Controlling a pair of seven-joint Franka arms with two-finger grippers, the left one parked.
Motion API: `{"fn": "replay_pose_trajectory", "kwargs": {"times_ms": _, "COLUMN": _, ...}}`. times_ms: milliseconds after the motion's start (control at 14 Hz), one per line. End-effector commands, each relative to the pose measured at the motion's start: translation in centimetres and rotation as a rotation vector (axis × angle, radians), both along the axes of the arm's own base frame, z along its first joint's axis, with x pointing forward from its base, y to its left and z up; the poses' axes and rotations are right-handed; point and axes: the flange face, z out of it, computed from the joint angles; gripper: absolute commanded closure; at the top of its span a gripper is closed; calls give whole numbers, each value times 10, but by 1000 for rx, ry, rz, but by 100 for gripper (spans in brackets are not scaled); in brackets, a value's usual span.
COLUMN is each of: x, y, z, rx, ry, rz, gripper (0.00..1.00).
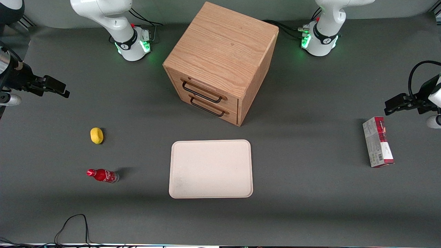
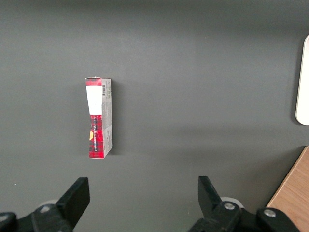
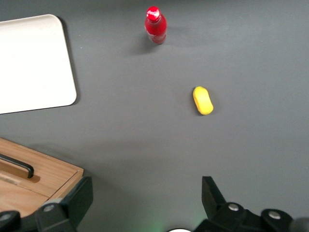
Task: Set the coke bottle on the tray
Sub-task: 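Move the right gripper down to the red Coca-Cola bottle lying on the table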
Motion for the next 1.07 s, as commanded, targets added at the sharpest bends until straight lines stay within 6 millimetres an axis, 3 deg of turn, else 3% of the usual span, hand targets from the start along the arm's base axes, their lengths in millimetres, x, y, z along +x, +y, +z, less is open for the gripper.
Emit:
{"fn": "replay_pose_trajectory", "kwargs": {"times_ms": 0, "x": -3, "y": -3, "z": 4, "rx": -30, "ry": -18, "rz": 22, "gripper": 0}}
{"fn": "replay_pose_trajectory", "kwargs": {"times_ms": 143, "x": -1, "y": -3, "z": 3, "rx": -31, "ry": -21, "rz": 23, "gripper": 0}}
{"fn": "replay_pose_trajectory", "kwargs": {"times_ms": 357, "x": 16, "y": -1, "z": -15, "rx": -37, "ry": -6, "rz": 21, "gripper": 0}}
{"fn": "replay_pose_trajectory", "kwargs": {"times_ms": 500, "x": 52, "y": 1, "z": -14, "rx": -48, "ry": -23, "rz": 22, "gripper": 0}}
{"fn": "replay_pose_trajectory", "kwargs": {"times_ms": 714, "x": 123, "y": 8, "z": -19, "rx": -71, "ry": -74, "rz": 26, "gripper": 0}}
{"fn": "replay_pose_trajectory", "kwargs": {"times_ms": 857, "x": 158, "y": 13, "z": -34, "rx": -83, "ry": -89, "rz": 29, "gripper": 0}}
{"fn": "replay_pose_trajectory", "kwargs": {"times_ms": 1000, "x": 188, "y": 15, "z": -69, "rx": -96, "ry": -80, "rz": 53, "gripper": 1}}
